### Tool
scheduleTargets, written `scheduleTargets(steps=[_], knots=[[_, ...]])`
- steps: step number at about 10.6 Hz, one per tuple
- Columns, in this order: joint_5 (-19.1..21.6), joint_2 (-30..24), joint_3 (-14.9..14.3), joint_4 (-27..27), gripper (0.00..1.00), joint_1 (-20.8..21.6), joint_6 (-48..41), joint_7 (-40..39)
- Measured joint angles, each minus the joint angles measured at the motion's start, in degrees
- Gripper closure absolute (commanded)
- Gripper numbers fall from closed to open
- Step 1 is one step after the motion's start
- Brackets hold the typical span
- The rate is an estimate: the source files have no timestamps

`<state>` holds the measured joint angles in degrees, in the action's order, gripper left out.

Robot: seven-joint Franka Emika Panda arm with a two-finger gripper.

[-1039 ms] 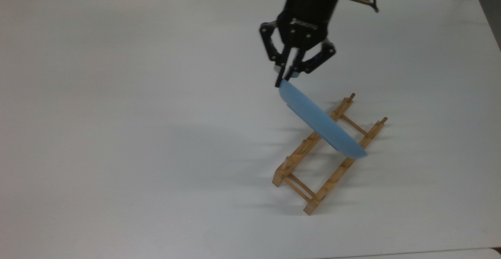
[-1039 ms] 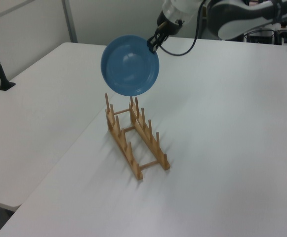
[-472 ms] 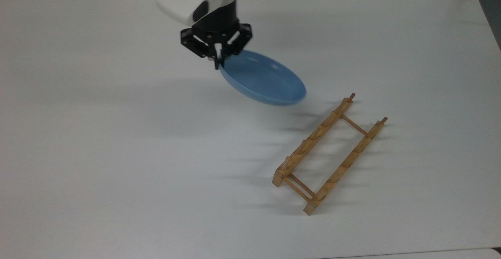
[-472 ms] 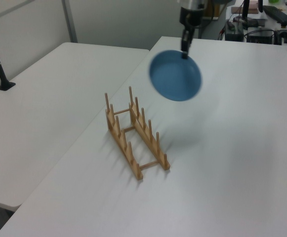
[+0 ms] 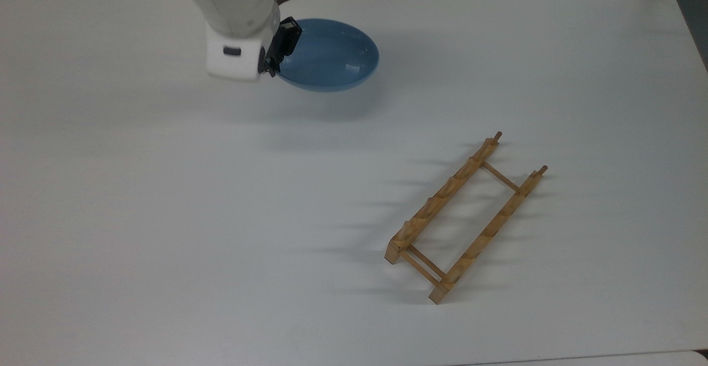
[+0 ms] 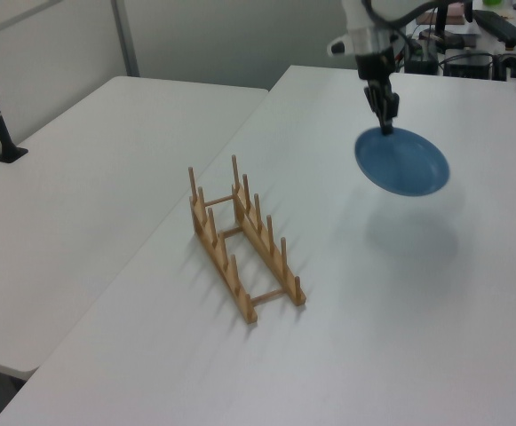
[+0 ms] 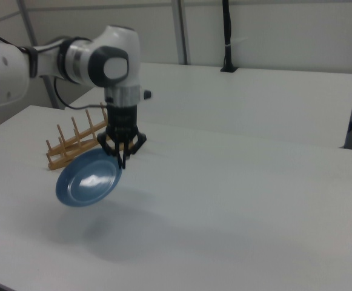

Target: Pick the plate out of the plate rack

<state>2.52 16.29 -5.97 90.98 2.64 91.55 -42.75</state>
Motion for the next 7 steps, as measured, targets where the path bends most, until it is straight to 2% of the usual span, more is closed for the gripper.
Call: scheduleTargets(steps=[2,5,7], knots=[[-0.01,3.7,0.09,0.72,1.0,-0.03,-0.99,-3.9],[-0.21,8.4,0.29,0.85,0.98,0.6,-0.98,-4.14],[-0.95,10.29,0.4,0.89,0.82,1.01,-0.98,-4.16]])
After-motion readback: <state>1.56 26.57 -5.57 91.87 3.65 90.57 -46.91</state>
